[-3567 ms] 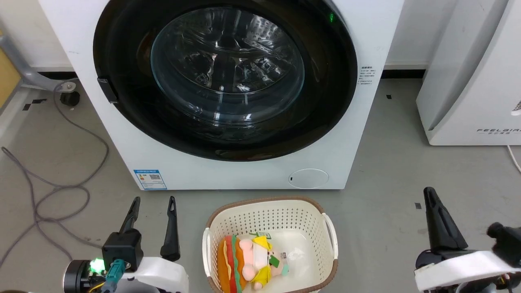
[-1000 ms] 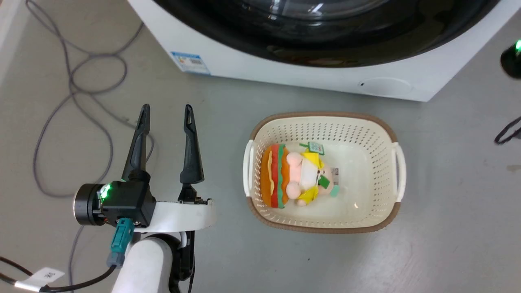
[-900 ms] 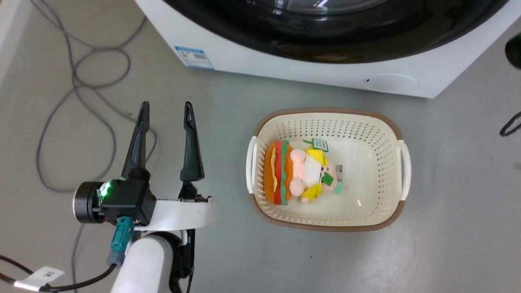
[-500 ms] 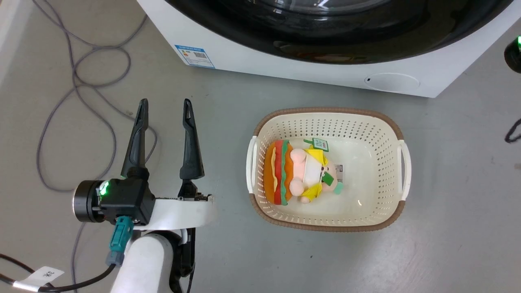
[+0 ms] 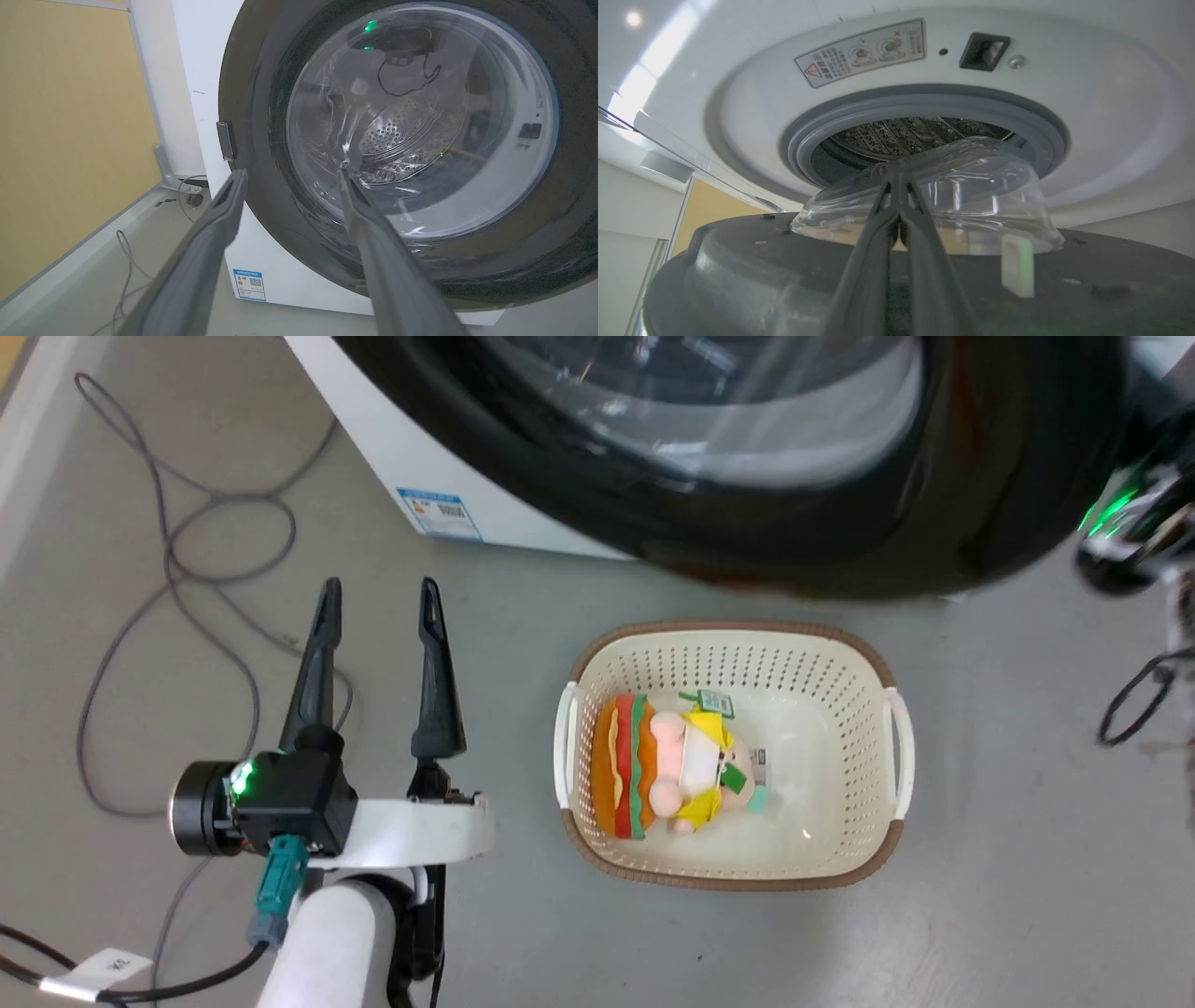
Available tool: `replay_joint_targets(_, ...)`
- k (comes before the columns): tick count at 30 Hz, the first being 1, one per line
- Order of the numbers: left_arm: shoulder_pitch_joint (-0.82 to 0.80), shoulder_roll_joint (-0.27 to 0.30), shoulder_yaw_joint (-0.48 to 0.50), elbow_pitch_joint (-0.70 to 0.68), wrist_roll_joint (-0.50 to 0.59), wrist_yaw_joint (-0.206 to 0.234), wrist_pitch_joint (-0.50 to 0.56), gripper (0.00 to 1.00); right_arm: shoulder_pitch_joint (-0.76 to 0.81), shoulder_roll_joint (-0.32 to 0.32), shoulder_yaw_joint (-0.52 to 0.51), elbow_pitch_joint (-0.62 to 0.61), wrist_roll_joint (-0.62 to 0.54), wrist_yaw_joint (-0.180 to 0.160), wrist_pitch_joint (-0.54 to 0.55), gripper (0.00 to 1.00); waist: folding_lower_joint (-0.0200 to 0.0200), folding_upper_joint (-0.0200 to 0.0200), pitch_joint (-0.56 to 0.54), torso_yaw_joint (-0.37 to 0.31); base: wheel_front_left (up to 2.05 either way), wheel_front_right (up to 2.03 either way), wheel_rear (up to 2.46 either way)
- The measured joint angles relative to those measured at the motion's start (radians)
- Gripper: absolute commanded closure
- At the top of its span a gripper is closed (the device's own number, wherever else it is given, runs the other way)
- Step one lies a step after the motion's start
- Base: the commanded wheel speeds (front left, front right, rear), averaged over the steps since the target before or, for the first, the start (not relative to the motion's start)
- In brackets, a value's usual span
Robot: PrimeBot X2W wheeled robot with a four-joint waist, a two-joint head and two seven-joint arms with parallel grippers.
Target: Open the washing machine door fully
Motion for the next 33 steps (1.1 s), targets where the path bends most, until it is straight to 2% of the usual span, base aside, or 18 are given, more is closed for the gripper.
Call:
replay_joint_targets(18, 0.095, 0.0, 0.032, 0.036, 0.026, -0.036, 0.0, 0.0, 0.293, 0.078, 0.048, -0.192, 0.005, -0.002, 0.142, 1.0, 0.0, 0.0, -0.131, -0.051, 0.0, 0.0, 0.0)
replay_joint_targets(33, 0.172, 0.0, 0.044, 0.077, 0.071, -0.069, -0.001, 0.0, 0.521, 0.165, 0.137, -0.371, 0.004, -0.002, 0.232, 1.0, -0.0002, 0.0, -0.244, -0.062, 0.0, 0.0, 0.0)
